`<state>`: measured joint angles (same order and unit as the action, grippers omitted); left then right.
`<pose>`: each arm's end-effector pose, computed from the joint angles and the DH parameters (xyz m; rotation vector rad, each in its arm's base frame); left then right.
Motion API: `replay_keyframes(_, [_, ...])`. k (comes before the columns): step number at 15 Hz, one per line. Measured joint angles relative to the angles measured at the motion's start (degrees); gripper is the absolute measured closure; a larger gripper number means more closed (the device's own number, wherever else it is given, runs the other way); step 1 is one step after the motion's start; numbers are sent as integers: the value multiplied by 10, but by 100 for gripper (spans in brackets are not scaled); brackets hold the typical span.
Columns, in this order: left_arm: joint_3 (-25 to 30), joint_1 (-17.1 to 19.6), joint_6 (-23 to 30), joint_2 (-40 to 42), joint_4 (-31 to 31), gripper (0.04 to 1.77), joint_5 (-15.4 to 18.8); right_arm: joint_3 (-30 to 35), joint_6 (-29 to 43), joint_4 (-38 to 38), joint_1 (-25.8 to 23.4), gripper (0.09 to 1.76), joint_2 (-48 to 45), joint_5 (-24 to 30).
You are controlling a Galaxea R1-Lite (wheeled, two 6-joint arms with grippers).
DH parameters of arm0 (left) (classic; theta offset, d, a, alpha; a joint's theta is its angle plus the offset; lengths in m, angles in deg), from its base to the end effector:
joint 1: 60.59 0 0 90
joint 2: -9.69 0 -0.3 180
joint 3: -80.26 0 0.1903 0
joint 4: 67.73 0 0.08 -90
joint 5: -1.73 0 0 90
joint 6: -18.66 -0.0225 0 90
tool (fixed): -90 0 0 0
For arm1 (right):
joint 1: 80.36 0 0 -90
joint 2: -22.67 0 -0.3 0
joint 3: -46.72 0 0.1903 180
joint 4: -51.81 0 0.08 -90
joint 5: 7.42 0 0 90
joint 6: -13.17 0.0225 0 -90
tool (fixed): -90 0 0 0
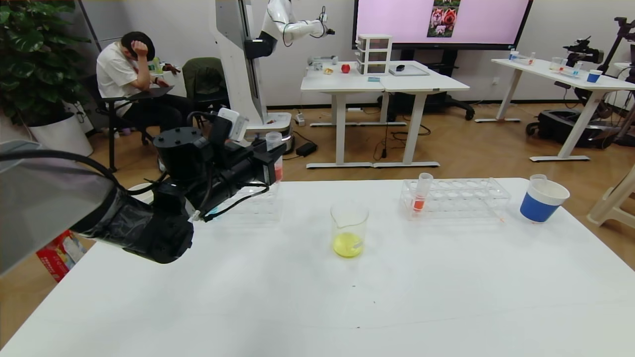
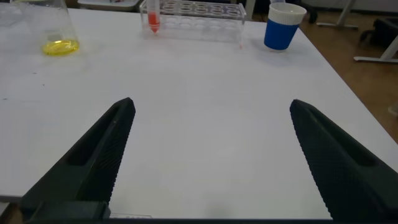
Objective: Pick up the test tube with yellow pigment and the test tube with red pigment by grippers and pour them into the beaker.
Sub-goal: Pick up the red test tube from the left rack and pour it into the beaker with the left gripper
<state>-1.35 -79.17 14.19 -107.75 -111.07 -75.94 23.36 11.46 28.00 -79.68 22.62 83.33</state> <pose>0.3716 -0.1300 0.1682 0.0688 -0.1534 -0.5332 -0.0229 0.0000 0.0746 -0.0298 0.0066 0.0251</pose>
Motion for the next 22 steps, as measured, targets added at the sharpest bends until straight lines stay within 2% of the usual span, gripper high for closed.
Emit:
replay_keyframes(5, [0, -46, -141, -21, -14, 131, 19, 0, 0, 0, 0, 11, 0, 0])
replay_keyframes(8, [-3, -69, -221, -56, -66, 131, 43, 0, 0, 0, 0, 11, 0, 0])
replay_keyframes(12, [8, -94, -287, -90, -88, 131, 52, 0, 0, 0, 0, 11, 0, 0])
replay_keyframes(15, [4, -97, -361, -104, -89, 131, 70, 0, 0, 0, 0, 11, 0, 0])
replay_keyframes(22, [-15, -94, -448, -111, -83, 131, 75, 0, 0, 0, 0, 11, 0, 0])
